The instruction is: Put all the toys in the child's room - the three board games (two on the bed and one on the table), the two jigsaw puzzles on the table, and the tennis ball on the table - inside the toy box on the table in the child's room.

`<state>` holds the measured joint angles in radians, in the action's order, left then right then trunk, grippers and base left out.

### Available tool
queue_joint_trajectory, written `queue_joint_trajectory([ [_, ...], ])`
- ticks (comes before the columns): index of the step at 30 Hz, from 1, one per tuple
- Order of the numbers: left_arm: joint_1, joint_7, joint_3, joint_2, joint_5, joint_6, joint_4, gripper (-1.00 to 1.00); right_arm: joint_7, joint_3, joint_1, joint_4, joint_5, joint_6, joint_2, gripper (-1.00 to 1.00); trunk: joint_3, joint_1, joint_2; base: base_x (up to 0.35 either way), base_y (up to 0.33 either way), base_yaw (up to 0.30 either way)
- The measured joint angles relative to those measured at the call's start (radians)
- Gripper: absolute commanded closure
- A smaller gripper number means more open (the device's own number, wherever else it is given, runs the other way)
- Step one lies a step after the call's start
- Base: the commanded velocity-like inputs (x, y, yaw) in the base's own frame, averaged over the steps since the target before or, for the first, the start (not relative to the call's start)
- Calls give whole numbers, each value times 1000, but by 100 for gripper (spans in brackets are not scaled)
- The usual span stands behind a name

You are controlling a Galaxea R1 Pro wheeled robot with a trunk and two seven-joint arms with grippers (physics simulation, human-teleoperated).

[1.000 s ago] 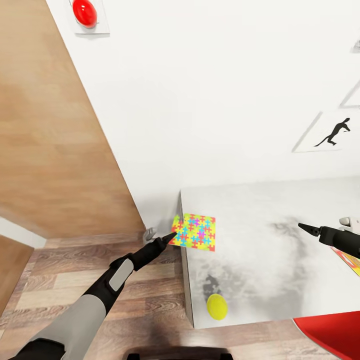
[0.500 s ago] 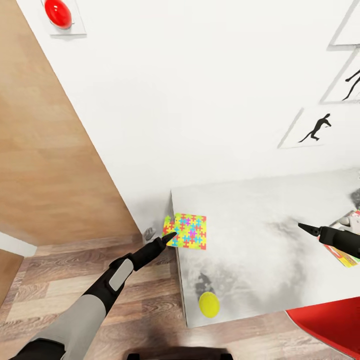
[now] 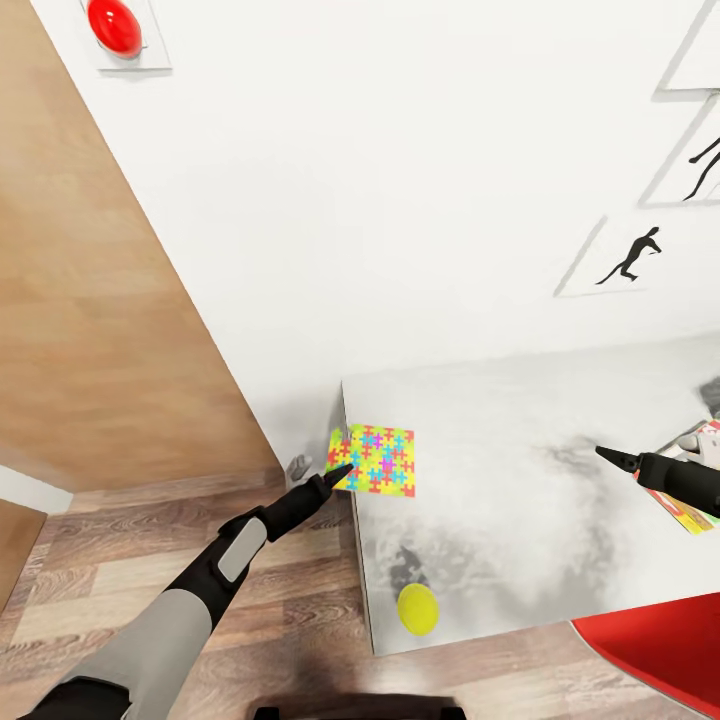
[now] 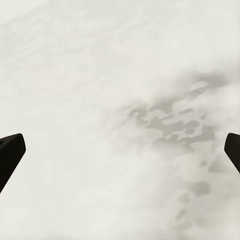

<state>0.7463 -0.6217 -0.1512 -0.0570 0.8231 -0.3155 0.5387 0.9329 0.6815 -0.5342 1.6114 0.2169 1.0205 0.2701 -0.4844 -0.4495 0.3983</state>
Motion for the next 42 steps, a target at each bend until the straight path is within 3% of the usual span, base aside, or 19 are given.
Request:
queue_joint_trajectory([
  [19, -2, -17, 0, 3, 2, -1, 16, 100, -1, 0, 0, 0, 0, 0, -10, -100, 0, 0, 0, 0, 0, 0],
  [28, -6, -69, 9, -1, 4, -10, 50, 100, 3, 2, 0, 0, -1, -2, -16, -100, 0, 0, 0, 0, 0, 0],
  [33, -11, -89, 9, -1, 26, -13, 71, 100, 6, 4, 0, 0, -6, -10, -17, -100, 0, 0, 0, 0, 0, 0],
  [37, -32, -97, 7, 3, 48, -13, 122, 100, 7, 5, 0, 0, -8, -18, -17, -100, 0, 0, 0, 0, 0, 0],
  [40, -104, -74, 8, 8, 56, -17, 275, 100, 15, 6, 2, 0, -10, -25, -17, -100, 0, 0, 0, 0, 0, 0],
  [42, -127, -53, 8, 9, 58, -22, 323, 100, 22, 7, 3, 0, -10, -25, -16, -100, 0, 0, 0, 0, 0, 0],
])
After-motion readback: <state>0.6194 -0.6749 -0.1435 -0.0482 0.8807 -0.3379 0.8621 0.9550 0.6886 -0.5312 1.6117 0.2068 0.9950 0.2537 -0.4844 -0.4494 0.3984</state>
